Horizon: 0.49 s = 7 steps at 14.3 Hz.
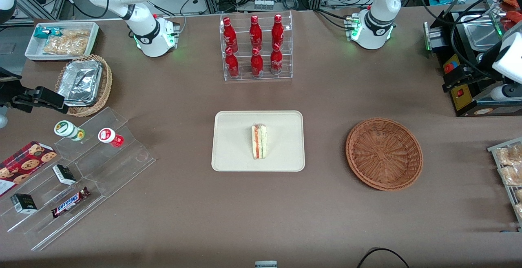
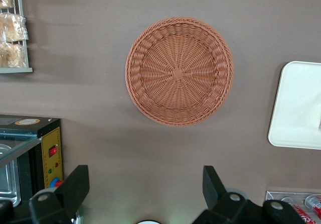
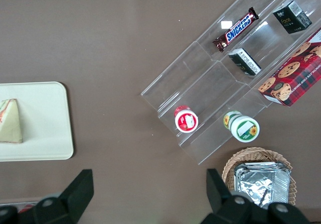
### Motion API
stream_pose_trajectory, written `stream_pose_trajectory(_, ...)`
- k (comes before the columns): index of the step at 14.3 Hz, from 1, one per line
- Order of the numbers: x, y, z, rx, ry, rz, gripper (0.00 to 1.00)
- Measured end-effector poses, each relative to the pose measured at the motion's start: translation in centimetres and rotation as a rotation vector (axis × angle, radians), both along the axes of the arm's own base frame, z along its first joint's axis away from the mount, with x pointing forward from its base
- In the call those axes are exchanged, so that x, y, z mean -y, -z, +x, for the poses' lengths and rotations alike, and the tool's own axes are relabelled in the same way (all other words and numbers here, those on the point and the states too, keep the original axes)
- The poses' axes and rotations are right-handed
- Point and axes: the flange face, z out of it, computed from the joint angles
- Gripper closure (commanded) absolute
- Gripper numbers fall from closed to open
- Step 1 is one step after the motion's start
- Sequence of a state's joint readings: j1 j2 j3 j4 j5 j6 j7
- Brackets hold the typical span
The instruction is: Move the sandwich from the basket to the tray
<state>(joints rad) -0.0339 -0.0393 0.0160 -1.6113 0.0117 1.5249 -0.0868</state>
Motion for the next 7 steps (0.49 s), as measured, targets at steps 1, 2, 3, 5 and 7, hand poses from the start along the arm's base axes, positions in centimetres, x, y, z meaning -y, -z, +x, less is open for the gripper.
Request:
stream_pose_trajectory(1, 0.0, -0.3, 0.1, 0.007, 0.0, 0.0, 0.0)
stream_pose_trajectory(2, 0.1, -0.6, 0.2, 0.015, 0.001, 0.0, 0.0)
stream_pose_trajectory(3, 0.1, -0.9, 0.5, 0.025, 0.002, 0.0, 0.0)
stream_pose_trajectory(5, 0.4, -1.8, 1.4, 0.049, 0.007, -0.001, 0.0)
stream_pose_trajectory(7, 0.6, -2.1, 2.1, 0.058, 0.01, -0.001, 0.0)
